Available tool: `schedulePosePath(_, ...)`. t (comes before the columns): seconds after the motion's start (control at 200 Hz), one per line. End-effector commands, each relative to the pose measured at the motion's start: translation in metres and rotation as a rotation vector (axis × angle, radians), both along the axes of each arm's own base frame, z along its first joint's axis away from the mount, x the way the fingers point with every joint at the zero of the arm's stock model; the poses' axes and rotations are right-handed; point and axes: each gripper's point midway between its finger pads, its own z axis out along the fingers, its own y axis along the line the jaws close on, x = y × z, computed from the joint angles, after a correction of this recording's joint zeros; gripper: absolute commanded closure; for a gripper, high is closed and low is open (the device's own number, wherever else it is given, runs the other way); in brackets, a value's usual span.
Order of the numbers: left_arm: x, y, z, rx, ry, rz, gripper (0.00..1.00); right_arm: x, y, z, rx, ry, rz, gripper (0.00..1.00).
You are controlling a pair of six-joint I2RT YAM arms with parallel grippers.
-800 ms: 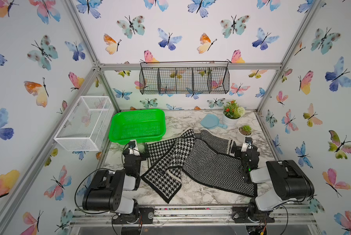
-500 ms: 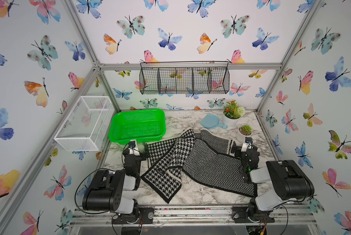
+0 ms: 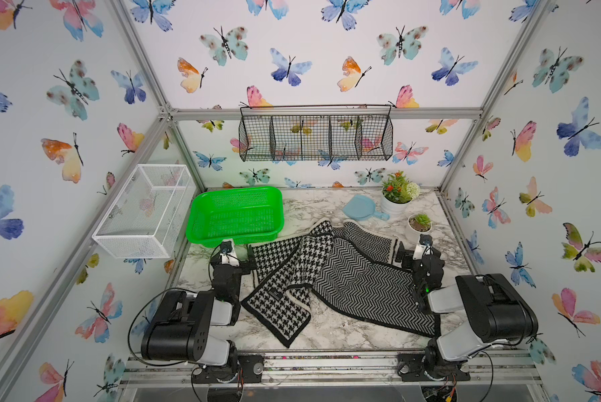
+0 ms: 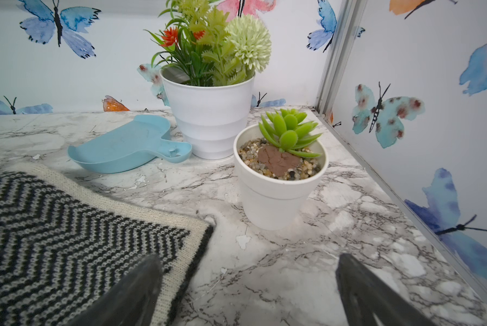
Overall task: Roll up the scarf and place it into the basket
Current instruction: Flatten out the scarf at the center of the board.
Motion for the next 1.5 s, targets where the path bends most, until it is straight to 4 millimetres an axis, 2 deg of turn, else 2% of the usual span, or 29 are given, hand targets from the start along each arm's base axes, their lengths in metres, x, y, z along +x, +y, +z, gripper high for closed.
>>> schedulePosePath(0.0,0.003,-0.002,0.005,0.006,-0.013,-0.020,0.02,0.000,-0.003,0.007,0.007,-0.029,-0.018,0.02)
schedulePosePath(0.04,0.003,-0.002,0.005,0.006,-0.012,-0.020,0.02,-0.003,-0.010,0.011,0.013,-0.053,-0.061,0.01)
schedulePosePath(0.165,0.004,-0.003,0.012,0.015,-0.016,-0.024,0.01,-0.008,-0.010,0.013,0.022,-0.059,-0.060,0.01)
schedulePosePath(0.34,0.020,0.000,0.032,0.016,0.050,0.017,0.02,-0.020,-0.012,0.020,0.032,-0.102,-0.064,0.01)
schedulePosePath(0.42,0.026,0.006,0.043,-0.077,0.099,0.083,0.02,-0.026,-0.011,0.029,0.028,-0.149,-0.050,0.01)
schedulePosePath(0.451,0.028,0.009,0.047,-0.133,0.122,0.114,0.02,-0.031,-0.018,0.038,0.023,-0.187,-0.095,0.01)
schedulePosePath(0.491,0.028,0.010,0.051,-0.209,0.160,0.144,0.02,-0.040,-0.021,0.039,0.036,-0.188,-0.118,0.01)
schedulePosePath(0.546,0.030,-0.002,0.055,-0.292,0.234,0.113,0.02,-0.047,-0.029,0.042,0.063,-0.189,-0.164,0.01)
schedulePosePath(0.626,0.027,-0.021,0.057,-0.394,0.313,0.114,0.02,-0.041,-0.037,0.047,0.076,-0.152,-0.225,0.01)
schedulePosePath(0.676,0.020,-0.027,0.055,-0.443,0.361,0.166,0.02,-0.034,-0.039,0.051,0.098,-0.115,-0.252,0.01)
schedulePosePath(0.771,0.002,-0.061,0.052,-0.496,0.468,0.069,0.02,-0.023,-0.040,0.057,0.134,-0.022,-0.286,0.01)
schedulePosePath(0.866,-0.023,-0.094,0.048,-0.538,0.528,-0.060,0.02,-0.021,-0.039,0.055,0.128,0.100,-0.303,0.01)
schedulePosePath(0.936,-0.044,-0.107,0.050,-0.567,0.526,-0.107,0.02,-0.026,-0.040,0.053,0.152,0.153,-0.323,0.01)
schedulePosePath(1.046,-0.077,-0.115,0.054,-0.654,0.479,-0.137,0.02,-0.035,-0.033,0.047,0.200,0.244,-0.300,0.01)
schedulePosePath(1.126,-0.099,-0.113,0.048,-0.736,0.513,-0.106,0.02,-0.042,-0.023,0.044,0.254,0.283,-0.257,0.01)
schedulePosePath(1.201,-0.117,-0.109,0.027,-0.762,0.623,-0.042,0.02,-0.048,-0.017,0.043,0.300,0.296,-0.234,0.01)
schedulePosePath(1.296,-0.138,-0.116,0.001,-0.749,0.807,-0.011,0.02,-0.053,-0.011,0.043,0.334,0.320,-0.214,0.01)
schedulePosePath(1.492,-0.170,-0.134,-0.029,-0.712,0.979,-0.004,0.01,-0.062,-0.009,0.037,0.334,0.386,-0.208,0.01)
